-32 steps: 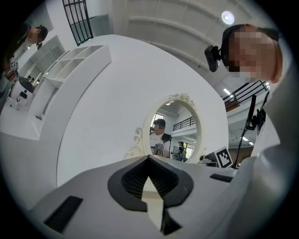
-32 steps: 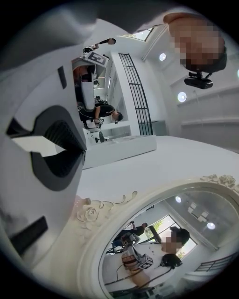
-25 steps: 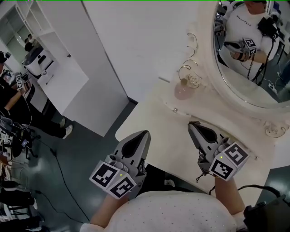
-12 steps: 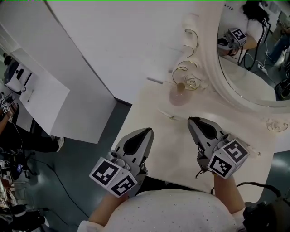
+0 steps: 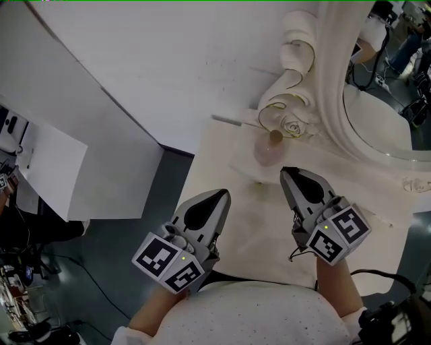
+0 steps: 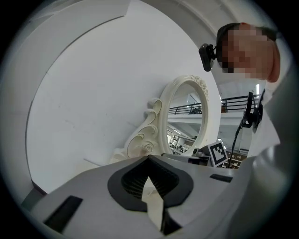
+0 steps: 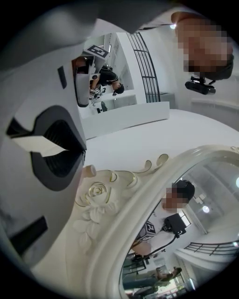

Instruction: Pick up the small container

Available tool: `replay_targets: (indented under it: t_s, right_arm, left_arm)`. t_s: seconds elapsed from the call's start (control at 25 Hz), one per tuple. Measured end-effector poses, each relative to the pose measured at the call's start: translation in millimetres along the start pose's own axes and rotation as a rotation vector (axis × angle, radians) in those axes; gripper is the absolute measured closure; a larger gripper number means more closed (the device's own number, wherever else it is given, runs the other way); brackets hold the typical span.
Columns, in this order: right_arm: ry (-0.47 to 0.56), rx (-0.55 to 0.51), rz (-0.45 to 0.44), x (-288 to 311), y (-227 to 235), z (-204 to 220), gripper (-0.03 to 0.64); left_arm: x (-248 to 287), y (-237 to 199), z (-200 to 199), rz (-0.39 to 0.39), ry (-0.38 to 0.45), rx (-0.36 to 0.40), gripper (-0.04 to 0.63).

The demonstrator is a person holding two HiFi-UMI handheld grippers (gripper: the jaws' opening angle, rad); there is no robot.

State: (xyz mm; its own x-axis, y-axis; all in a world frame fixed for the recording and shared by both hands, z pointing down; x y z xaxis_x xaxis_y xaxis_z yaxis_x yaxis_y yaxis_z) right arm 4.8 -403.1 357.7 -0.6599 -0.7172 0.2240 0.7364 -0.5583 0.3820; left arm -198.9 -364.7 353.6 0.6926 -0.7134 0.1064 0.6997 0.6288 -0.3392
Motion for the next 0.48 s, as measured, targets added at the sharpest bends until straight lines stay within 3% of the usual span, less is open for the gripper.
replay_targets:
  t_s: [0.12, 0.2, 0.24, 0.36, 0.48]
  right_arm:
    - [0.024, -0.049, 0.037, 9.5, 7.1, -2.6, 0.612]
    - [0.006, -0.080, 0.060, 15.1, 11.8, -1.0, 0.520]
    - [0.000, -0.084, 0.069, 18.2, 14.4, 0.0, 0.518]
    - [0.000, -0.058, 0.083, 27.2, 22.2, 2.2, 0.516]
    - [0.002, -0.040, 0.099, 35.5, 28.8, 4.1, 0.447]
  left_arm:
    - [8.0, -8.7, 7.8, 0.018, -0.021, -0.023, 0.594]
    - [12.7, -11.7, 12.9, 0.030, -0.035, -0.035, 0.594]
    - [14.8, -13.4, 15.5, 0.035, -0.041, -0.039, 0.594]
    - [19.4, -19.2, 23.0, 0.039, -0.056, -0.055, 0.594]
    - [22.2, -23.4, 27.9, 0.043, -0.064, -0.074, 0.594]
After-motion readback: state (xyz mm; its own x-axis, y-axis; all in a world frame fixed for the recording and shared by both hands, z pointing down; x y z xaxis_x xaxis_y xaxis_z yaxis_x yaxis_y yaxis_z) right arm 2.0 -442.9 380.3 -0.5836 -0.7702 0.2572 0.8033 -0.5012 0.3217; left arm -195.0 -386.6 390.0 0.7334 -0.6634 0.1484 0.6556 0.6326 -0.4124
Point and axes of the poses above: the fingertips, and each gripper's own axes: x forward along the fingers, y to its right, z out of its underside, the point moved 7 cm from there along -x, backward along the fingers, and after that the axes turned 6 degrees about x, right-handed, at the moved point
